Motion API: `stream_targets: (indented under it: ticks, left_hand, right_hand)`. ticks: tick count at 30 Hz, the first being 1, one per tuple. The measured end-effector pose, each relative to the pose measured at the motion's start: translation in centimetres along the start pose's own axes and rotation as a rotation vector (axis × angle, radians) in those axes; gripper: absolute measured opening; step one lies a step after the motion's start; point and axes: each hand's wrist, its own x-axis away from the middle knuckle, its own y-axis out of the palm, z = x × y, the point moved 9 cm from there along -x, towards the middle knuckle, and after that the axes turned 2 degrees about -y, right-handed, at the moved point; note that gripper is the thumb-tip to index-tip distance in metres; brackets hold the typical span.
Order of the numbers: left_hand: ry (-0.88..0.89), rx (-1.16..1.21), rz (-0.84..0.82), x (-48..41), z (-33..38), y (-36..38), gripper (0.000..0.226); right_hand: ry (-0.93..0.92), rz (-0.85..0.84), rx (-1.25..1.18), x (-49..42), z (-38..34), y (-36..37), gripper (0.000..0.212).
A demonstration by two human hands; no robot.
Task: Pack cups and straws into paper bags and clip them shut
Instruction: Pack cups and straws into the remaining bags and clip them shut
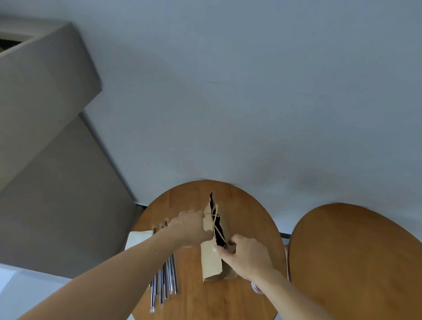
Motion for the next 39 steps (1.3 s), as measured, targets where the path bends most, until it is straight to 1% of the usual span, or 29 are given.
stream_targets:
  ticks: [1, 3, 5, 7, 9, 12, 15, 17, 19, 22, 24, 27, 30, 32, 33, 37, 39]
  left_hand:
    - [0.003, 0.024, -0.022, -0.1, -0.1, 0.4, 0.067]
    - [0.004, 0.07, -0.087, -0.3, -0.3, 1.4, 0.08]
    - [-0.003, 0.107, -0.147, -0.6, -0.3, 2.6, 0.091]
    - [0.001, 0.139, -0.165, -1.0, 0.0, 3.2, 0.092]
    - [-0.015, 0.197, -0.164, -1.4, 0.3, 3.4, 0.083]
    - [-0.107, 0.253, -0.117, -2.1, 0.3, 3.6, 0.071]
    - [-0.234, 0.26, 0.007, -2.7, -0.8, 3.4, 0.043]
    - [-0.304, 0.261, 0.075, -2.6, -1.8, 3.4, 0.028]
    - [-0.327, 0.233, 0.107, -2.6, -2.6, 3.5, 0.023]
    - [-0.348, 0.14, 0.171, -2.1, -4.4, 2.4, 0.017]
    - [-0.384, 0.126, 0.2, -1.9, -6.2, 1.7, 0.014]
    - [-0.429, 0.157, 0.191, -1.6, -8.0, 1.8, 0.015]
    - [-0.384, 0.205, 0.177, -1.9, -7.5, 2.8, 0.014]
    - [-0.316, 0.27, 0.145, -2.3, -6.7, 3.7, 0.02]
    - [-0.271, 0.291, 0.116, -2.6, -6.3, 4.2, 0.029]
    - [-0.194, 0.304, -0.065, -2.7, -5.2, 4.9, 0.085]
    - [-0.155, 0.257, -0.149, -2.3, -4.8, 4.2, 0.106]
  right_hand:
    - [-0.01, -0.007, 0.006, -0.3, 0.3, -0.2, 0.072]
    - [-0.024, -0.038, -0.033, -1.1, 0.8, -0.2, 0.069]
    - [-0.02, -0.084, -0.159, -1.7, 1.1, 0.2, 0.065]
    - [-0.01, -0.123, -0.312, -2.2, 1.4, 0.6, 0.063]
    - [-0.007, -0.114, -0.345, -2.6, 1.6, 0.6, 0.055]
    - [0.03, -0.051, -0.373, -3.3, 2.0, 0.3, 0.032]
    - [0.124, 0.017, -0.317, -3.9, 3.0, -0.2, 0.014]
    - [0.161, 0.064, -0.215, -4.3, 3.4, -0.9, 0.017]
    - [0.159, 0.079, -0.08, -4.6, 3.6, -1.6, 0.022]
    - [0.163, 0.091, 0.089, -4.7, 4.9, -2.8, 0.02]
    - [0.194, 0.083, 0.127, -4.3, 6.6, -3.6, 0.017]
    - [0.217, 0.077, 0.149, -3.5, 8.2, -4.0, 0.009]
    - [0.196, 0.058, 0.099, -3.2, 7.7, -3.2, 0.012]
    - [0.179, 0.021, 0.017, -3.1, 7.0, -2.2, 0.022]
    - [0.163, -0.002, -0.03, -3.1, 6.5, -1.8, 0.029]
    - [0.099, -0.181, -0.208, -3.1, 4.9, -0.3, 0.069]
    - [0.09, -0.259, -0.252, -3.1, 4.3, -0.3, 0.086]
